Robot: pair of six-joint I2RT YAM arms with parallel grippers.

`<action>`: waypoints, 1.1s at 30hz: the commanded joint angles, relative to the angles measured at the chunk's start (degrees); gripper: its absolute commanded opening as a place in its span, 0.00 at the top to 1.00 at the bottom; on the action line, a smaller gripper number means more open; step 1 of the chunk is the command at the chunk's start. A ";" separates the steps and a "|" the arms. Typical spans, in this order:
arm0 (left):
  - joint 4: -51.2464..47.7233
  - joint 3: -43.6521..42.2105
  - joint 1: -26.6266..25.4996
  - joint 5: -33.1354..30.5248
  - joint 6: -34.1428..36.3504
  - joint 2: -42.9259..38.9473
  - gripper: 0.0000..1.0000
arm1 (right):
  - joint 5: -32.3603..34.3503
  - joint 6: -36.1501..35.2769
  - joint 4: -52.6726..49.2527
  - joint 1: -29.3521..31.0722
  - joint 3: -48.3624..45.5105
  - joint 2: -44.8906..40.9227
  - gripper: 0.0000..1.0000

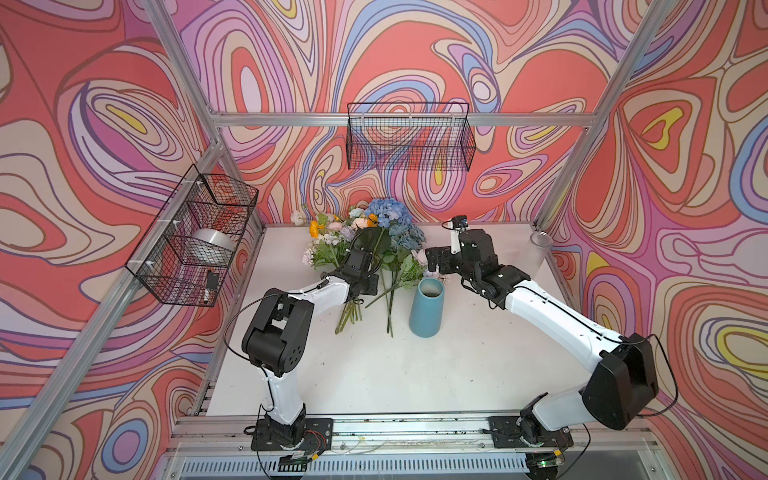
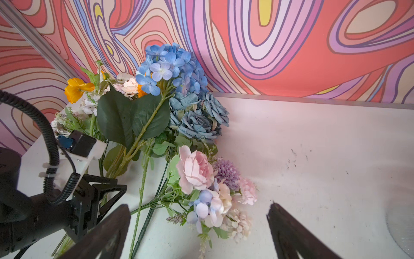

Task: Arrange the flowers into the vase
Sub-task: 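Close the left gripper on the blue hydrangea stem while the right waits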

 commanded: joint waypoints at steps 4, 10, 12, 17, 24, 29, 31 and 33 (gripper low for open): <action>-3.60 -0.32 -0.34 -0.67 0.52 -5.10 0.59 | 0.98 -0.71 0.52 -0.16 -0.89 -1.21 0.02; -3.51 -0.01 -0.31 -3.07 1.96 -6.71 0.57 | 0.58 -0.62 0.84 -0.14 -0.61 -0.34 0.02; -3.25 0.39 -0.31 -4.24 2.74 -5.59 0.57 | 0.70 -0.64 0.92 -0.16 -0.65 -0.07 0.02; -4.42 2.56 -0.38 -3.31 3.34 -1.63 0.58 | 1.05 -0.62 0.88 -0.16 -0.93 0.02 0.02; -4.03 4.77 -0.23 -6.22 5.68 1.84 0.58 | 1.72 -1.05 1.27 -0.16 -1.40 -0.39 0.02; -4.66 6.56 0.21 -6.54 6.32 4.66 0.58 | 2.30 -1.32 1.31 -0.15 -1.75 -0.67 0.02; -5.64 7.43 0.54 -5.91 6.22 5.74 0.65 | 2.45 -1.41 1.27 -0.13 -1.92 -0.93 0.02; -6.08 7.53 0.57 -5.11 6.07 5.98 0.74 | 2.65 -1.59 1.19 -0.16 -2.06 -1.25 0.02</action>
